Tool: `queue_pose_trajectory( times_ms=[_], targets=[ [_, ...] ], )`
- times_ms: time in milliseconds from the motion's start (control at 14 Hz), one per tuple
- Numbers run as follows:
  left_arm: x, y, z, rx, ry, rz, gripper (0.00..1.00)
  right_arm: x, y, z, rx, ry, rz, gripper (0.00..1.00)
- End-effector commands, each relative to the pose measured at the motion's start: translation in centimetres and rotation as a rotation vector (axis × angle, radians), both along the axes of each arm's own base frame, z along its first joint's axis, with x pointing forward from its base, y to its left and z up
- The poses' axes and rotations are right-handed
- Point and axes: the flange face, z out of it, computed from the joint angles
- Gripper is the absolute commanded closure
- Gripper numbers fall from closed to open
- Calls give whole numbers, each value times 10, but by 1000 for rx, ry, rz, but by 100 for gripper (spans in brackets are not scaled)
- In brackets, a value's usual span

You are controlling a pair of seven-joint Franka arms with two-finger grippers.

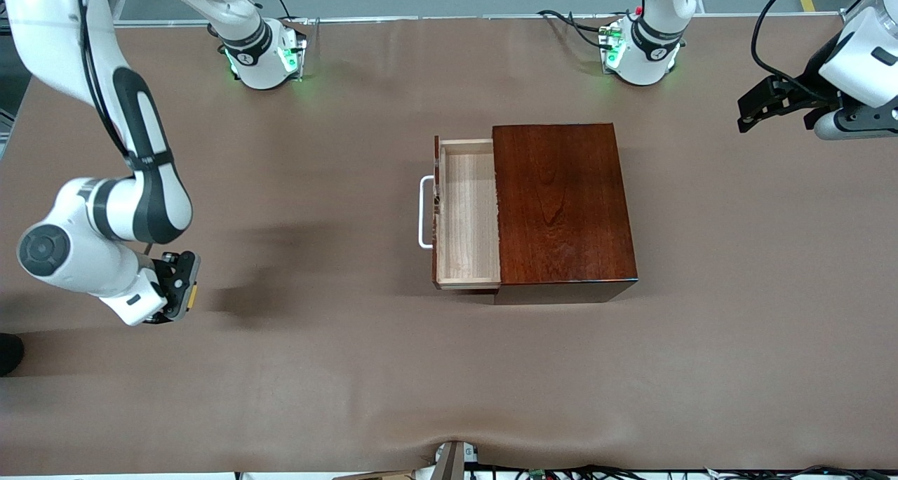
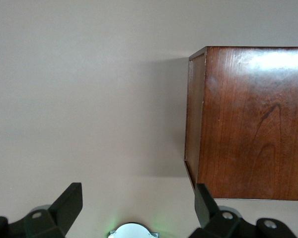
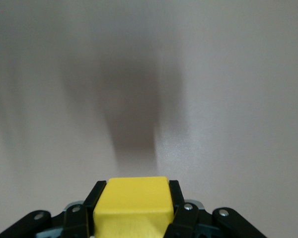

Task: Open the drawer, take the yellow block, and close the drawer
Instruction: 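Lift the yellow cube out and carry it away from the box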

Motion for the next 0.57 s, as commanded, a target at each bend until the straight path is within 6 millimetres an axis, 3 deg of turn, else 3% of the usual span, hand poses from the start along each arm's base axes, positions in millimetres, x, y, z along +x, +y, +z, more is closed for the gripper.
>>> queue_pose_trajectory(
  times_ms=[0, 427, 499],
  targets=[
    [-2, 3, 1, 8, -3, -12, 0, 9, -6, -33, -5, -38, 63, 100],
    [-1, 4, 0, 21, -3, -13, 0, 9, -21, -74, -8, -68, 40, 98],
    [-2, 4, 1, 21, -4, -13, 0, 10, -21, -76, -9, -71, 41, 66]
  ],
)
